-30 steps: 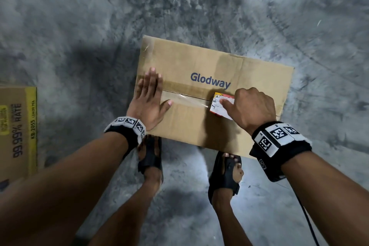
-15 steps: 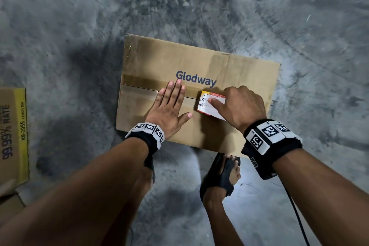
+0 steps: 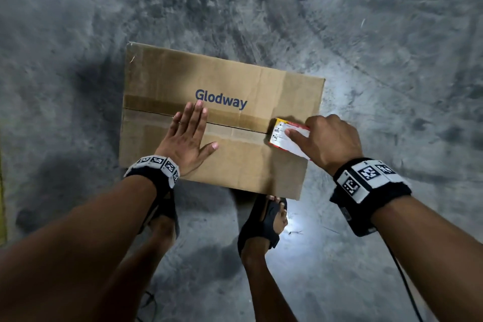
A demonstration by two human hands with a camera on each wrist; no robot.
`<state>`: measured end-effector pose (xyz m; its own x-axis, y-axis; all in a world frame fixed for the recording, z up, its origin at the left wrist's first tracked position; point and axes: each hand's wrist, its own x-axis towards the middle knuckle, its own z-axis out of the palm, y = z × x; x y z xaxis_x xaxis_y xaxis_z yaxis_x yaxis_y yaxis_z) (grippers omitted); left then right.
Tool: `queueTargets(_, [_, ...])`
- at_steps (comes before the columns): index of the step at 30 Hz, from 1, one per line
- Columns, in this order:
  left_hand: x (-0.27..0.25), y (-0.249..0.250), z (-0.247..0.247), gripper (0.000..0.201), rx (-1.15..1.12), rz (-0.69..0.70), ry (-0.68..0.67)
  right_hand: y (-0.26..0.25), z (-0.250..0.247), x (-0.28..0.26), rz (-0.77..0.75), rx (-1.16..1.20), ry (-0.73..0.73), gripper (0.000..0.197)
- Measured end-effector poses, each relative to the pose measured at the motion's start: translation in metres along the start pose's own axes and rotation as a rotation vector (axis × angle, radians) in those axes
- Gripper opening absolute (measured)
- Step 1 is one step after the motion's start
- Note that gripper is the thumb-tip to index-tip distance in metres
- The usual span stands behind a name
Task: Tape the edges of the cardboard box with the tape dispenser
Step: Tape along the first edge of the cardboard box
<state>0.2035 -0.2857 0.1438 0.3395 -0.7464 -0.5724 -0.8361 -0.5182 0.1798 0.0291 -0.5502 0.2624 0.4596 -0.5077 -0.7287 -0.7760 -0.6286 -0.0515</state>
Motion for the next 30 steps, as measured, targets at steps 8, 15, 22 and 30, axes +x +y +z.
queueTargets(8, [-0.002,0.052,-0.006,0.082,-0.059,-0.008,0.084,-0.018,-0.004,0.003,-0.094,-0.086,0.035,0.046])
queueTargets(15, [0.011,0.125,0.009,0.102,-0.032,0.066,0.032,-0.001,-0.003,0.009,-0.145,-0.05,0.034,0.052])
queueTargets(22, [0.013,0.121,0.006,0.113,0.036,0.051,-0.012,0.017,0.001,0.006,-0.137,0.051,0.013,0.055])
queueTargets(30, [0.013,0.124,0.004,0.113,0.045,0.04,-0.023,0.083,0.002,-0.011,-0.123,-0.01,0.022,0.052])
